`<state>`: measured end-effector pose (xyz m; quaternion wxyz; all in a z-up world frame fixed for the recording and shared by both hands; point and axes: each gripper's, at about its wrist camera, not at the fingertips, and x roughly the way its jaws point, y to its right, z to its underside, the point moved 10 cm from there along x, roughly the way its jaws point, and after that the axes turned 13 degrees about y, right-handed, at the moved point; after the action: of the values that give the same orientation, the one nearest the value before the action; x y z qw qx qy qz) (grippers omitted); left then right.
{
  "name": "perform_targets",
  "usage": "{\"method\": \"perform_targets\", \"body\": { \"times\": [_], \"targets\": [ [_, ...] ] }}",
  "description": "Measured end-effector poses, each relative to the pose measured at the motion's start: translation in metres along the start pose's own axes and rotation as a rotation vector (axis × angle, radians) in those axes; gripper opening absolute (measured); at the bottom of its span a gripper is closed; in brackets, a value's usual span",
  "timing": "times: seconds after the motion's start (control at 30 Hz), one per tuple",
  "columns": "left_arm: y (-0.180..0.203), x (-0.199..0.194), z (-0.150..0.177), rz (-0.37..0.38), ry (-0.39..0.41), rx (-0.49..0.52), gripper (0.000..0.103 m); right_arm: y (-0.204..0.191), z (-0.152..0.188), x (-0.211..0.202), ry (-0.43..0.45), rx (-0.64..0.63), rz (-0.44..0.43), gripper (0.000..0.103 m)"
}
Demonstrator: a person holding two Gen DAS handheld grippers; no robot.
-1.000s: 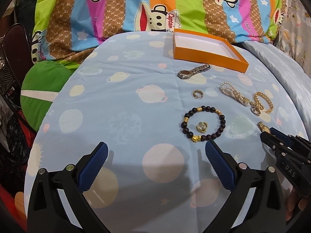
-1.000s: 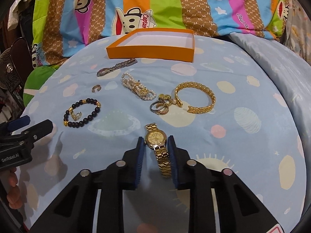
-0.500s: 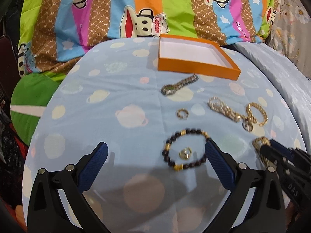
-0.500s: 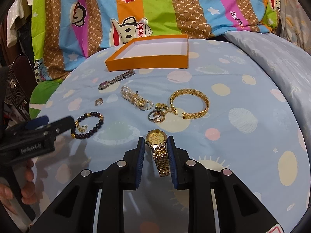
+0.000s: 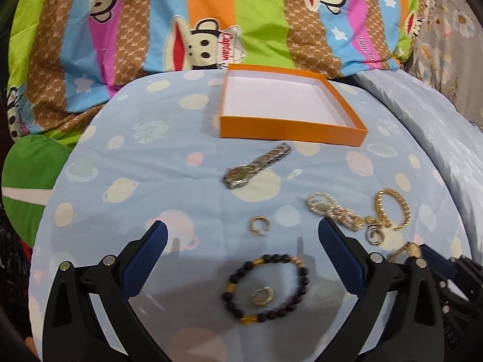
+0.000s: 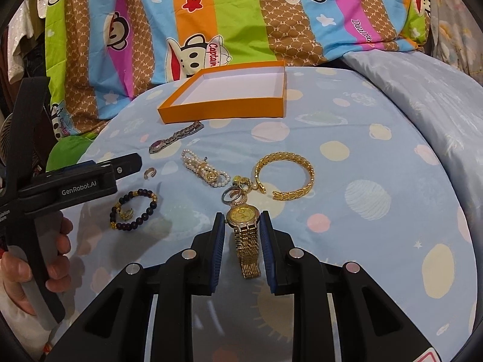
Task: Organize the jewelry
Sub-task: 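Grasp the gold watch with the right tool while the left tool grasps the pearl bracelet, then carry the gold watch and pearl bracelet into the orange box and open both tools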
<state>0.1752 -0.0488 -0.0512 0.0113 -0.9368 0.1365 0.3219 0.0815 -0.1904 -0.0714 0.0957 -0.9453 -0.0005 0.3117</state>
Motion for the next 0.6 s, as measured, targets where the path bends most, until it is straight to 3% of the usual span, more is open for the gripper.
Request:
{"method": "perform_targets", "body": {
  "times": [0.13, 0.3, 0.43, 0.6],
  "targets": [
    [0.033, 0.009, -0.006, 0.080, -0.022, -0.011, 0.097, 0.002, 0.000, -0.003, 0.001, 0.005, 0.004, 0.022],
    [0.067, 0.029, -0.009, 0.100, -0.041, 0.026, 0.089, 0.009, -0.001, -0.006, 0.002, 0.012, 0.023, 0.022],
    [0.080, 0.054, 0.010, 0.122, -0.139, 0.025, 0.064, 0.014, 0.000, -0.004, -0.004, 0.027, 0.028, 0.022],
    [0.078, 0.053, 0.017, 0.107, -0.125, 0.061, 0.053, 0.015, -0.001, 0.000, -0.011, 0.033, 0.021, 0.022]
  ]
}}
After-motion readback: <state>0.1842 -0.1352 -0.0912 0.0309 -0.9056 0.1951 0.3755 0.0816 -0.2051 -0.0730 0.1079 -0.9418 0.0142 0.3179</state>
